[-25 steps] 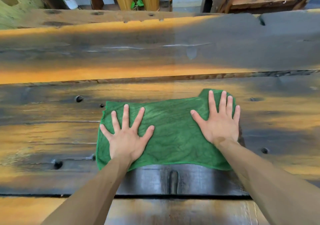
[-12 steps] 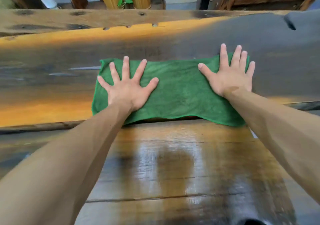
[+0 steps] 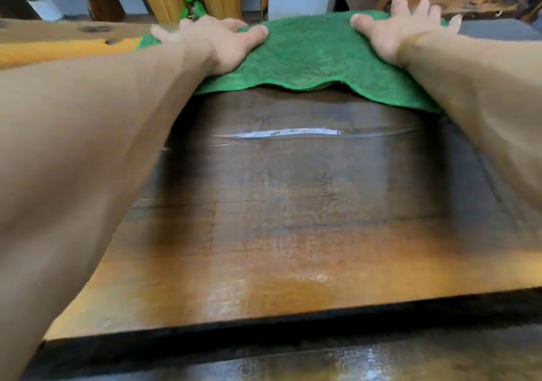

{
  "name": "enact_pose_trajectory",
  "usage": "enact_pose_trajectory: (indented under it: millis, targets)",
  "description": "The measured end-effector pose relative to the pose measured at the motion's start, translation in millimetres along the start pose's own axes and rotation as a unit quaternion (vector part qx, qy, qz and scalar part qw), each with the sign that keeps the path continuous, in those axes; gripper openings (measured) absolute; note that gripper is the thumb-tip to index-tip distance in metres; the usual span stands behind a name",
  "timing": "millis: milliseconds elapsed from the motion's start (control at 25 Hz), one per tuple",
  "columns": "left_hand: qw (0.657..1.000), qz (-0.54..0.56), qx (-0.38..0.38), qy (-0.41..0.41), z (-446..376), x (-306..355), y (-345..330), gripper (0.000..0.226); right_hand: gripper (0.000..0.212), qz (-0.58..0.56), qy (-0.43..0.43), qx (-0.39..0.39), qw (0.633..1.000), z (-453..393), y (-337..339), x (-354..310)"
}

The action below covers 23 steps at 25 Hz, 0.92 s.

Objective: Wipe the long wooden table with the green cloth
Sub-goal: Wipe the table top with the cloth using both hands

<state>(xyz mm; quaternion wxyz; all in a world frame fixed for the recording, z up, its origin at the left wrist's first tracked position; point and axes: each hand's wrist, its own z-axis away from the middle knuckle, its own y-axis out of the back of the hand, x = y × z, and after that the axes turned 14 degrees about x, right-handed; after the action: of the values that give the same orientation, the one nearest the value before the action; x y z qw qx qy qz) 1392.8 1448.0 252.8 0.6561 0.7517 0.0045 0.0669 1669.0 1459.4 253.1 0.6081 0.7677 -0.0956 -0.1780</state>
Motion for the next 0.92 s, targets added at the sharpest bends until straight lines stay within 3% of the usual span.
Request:
enact_pose_trajectory:
  millis: [160,440,920]
  targets:
    - [0.999,0.018,0.02,-0.026,10,8,2,0.071,0.084,-0.007,0.095,0.086,0.992,11,-2,1]
    - [0.996,0.015,-0.033,-0.077,84,31,16,0.063,0.052,-0.003,0.265,-0.045,0.963,78,24,8]
    - [0.991,-0.005,-0.043,-0.13,364,32,57,0.063,0.064,0.03,0.189,-0.058,0.98,347,94,102]
